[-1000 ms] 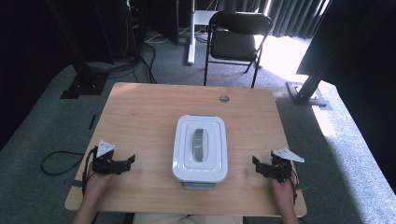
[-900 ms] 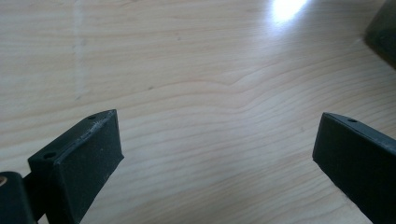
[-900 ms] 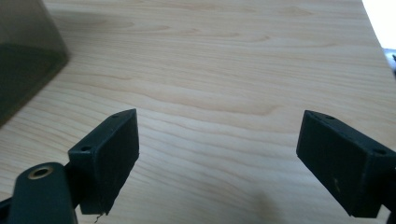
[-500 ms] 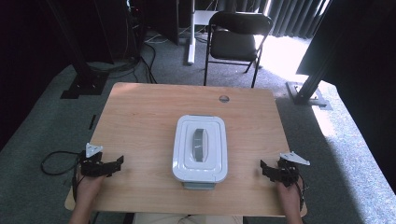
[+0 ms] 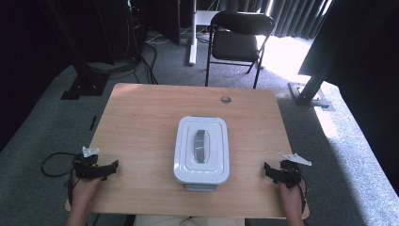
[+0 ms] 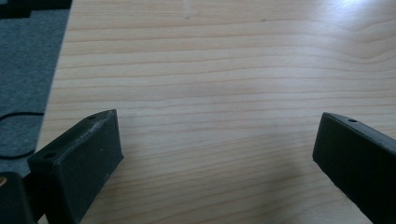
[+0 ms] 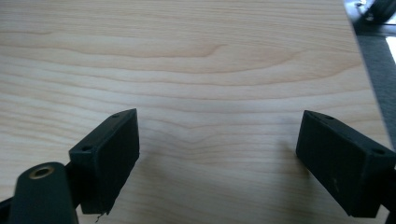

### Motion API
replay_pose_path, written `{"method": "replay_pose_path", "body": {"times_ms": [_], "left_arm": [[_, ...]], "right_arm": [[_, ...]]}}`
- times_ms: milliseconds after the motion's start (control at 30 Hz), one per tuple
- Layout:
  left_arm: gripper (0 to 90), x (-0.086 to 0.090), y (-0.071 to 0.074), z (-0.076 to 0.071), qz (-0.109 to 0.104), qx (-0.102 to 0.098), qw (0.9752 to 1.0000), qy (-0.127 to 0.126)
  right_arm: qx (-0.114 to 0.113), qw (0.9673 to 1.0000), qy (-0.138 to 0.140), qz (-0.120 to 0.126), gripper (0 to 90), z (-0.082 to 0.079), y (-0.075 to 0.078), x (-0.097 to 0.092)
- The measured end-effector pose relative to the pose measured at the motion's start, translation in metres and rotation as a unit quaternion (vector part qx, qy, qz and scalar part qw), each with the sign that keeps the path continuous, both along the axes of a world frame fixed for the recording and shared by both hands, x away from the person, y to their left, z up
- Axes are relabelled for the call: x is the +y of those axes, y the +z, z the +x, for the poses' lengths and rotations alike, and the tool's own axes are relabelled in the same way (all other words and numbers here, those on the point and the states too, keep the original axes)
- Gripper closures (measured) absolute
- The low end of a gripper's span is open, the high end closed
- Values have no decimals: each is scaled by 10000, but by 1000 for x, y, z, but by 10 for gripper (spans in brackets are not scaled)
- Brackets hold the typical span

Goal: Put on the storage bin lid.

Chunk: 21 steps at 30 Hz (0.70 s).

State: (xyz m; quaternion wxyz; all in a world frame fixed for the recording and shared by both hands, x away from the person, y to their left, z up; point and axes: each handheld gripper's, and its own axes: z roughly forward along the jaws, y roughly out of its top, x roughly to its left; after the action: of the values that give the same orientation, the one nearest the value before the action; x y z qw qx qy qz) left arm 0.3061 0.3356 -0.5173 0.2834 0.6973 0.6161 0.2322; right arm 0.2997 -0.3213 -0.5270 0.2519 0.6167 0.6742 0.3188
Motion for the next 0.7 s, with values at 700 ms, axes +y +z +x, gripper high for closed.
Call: {"method": "replay_pose_path", "body": {"times_ms": [700], "left_arm": [[20,3,-6,1,176,-63,9995,250]], "right_arm": [[119,9996,79,-226,121,5,-1,4]]}}
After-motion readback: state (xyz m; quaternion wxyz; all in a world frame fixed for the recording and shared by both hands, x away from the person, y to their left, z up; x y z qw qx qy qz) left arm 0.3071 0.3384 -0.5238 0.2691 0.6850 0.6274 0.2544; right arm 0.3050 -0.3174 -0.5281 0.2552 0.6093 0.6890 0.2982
